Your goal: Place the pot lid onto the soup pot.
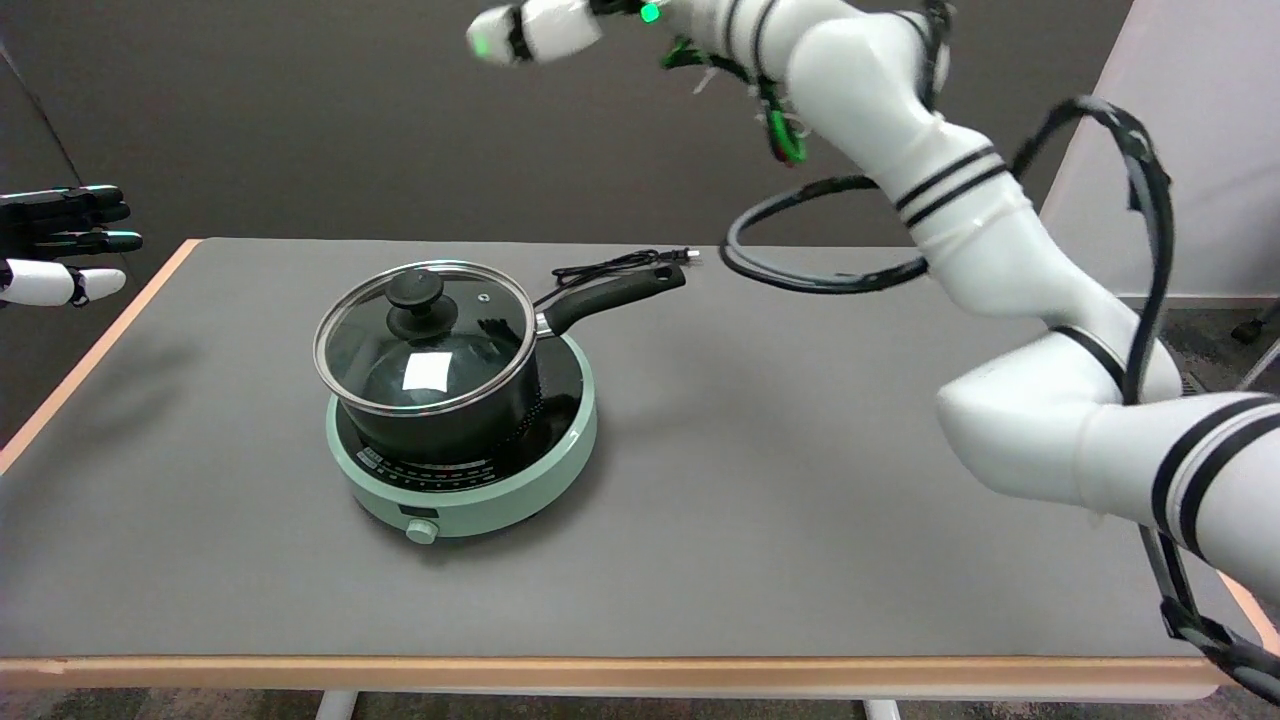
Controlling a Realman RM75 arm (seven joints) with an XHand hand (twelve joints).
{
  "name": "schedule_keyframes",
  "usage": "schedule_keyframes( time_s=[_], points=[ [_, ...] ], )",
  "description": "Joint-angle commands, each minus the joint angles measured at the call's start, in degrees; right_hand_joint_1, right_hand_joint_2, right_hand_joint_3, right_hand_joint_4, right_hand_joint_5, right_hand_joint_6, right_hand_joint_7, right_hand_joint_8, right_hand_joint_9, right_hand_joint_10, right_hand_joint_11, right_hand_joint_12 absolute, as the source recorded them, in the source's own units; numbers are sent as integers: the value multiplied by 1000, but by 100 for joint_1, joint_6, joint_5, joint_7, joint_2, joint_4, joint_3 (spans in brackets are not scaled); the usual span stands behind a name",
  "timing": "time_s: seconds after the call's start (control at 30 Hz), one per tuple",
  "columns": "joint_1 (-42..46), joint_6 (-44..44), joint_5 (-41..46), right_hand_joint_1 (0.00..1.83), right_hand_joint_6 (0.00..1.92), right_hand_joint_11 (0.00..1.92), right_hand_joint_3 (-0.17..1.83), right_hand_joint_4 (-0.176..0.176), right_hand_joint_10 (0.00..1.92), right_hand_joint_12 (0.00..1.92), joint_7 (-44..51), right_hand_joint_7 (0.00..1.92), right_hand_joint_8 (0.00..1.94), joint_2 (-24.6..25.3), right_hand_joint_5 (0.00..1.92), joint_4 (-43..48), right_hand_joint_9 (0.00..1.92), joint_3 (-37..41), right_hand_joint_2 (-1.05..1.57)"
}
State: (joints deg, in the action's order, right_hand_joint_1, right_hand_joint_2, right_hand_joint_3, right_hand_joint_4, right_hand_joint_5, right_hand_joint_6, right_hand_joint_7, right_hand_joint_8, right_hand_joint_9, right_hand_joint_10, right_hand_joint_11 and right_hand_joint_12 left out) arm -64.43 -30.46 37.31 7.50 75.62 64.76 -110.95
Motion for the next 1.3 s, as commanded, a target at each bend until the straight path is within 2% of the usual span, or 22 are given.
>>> schedule_keyframes(
  time_s=[0.03,0.1,0.2,0.27,0.37,0.5,0.67,0.87,0.97,1.17,1.23,1.3],
  points=[
    [1945,1337,-1006,8,107,229,1048,66,232,535,-3794,183,8,-944,184,1533,204,2394,571],
    [2196,1342,-1236,1,130,259,1033,67,231,543,-4500,176,91,-1058,197,1690,234,2520,566],
    [2556,1398,-1947,22,99,237,1088,65,223,534,-5835,221,55,-1365,232,1976,264,2554,647],
    [2836,1415,-1998,-1,132,277,1036,67,227,546,-6742,203,100,-1456,220,2100,256,2649,586],
    [3223,1491,-1967,-1,161,270,937,64,184,488,-7414,192,163,-1508,228,2257,295,2757,651],
    [3678,1659,-1988,-1,165,263,927,58,190,493,-7496,207,167,-1558,245,2547,301,2882,665],
    [4364,2618,-1917,-1,159,243,951,53,201,497,-7619,213,152,-1363,255,2622,294,3090,669],
    [4779,2570,-1185,-1,179,212,913,41,195,451,-7587,202,181,-1318,281,2873,283,3101,737],
    [4944,2728,-623,14,164,212,838,39,185,418,-7575,219,149,-1302,294,2900,265,3058,774],
    [5469,3094,25,49,164,170,836,20,184,400,-7567,193,146,-1342,287,3070,221,3130,776],
    [5649,3194,43,65,145,118,1004,9,196,461,-7563,189,102,-1358,280,3164,193,3171,671],
    [5818,3367,33,63,151,111,959,-1,192,440,-7563,158,124,-1353,266,3257,174,3222,700]
  ],
)
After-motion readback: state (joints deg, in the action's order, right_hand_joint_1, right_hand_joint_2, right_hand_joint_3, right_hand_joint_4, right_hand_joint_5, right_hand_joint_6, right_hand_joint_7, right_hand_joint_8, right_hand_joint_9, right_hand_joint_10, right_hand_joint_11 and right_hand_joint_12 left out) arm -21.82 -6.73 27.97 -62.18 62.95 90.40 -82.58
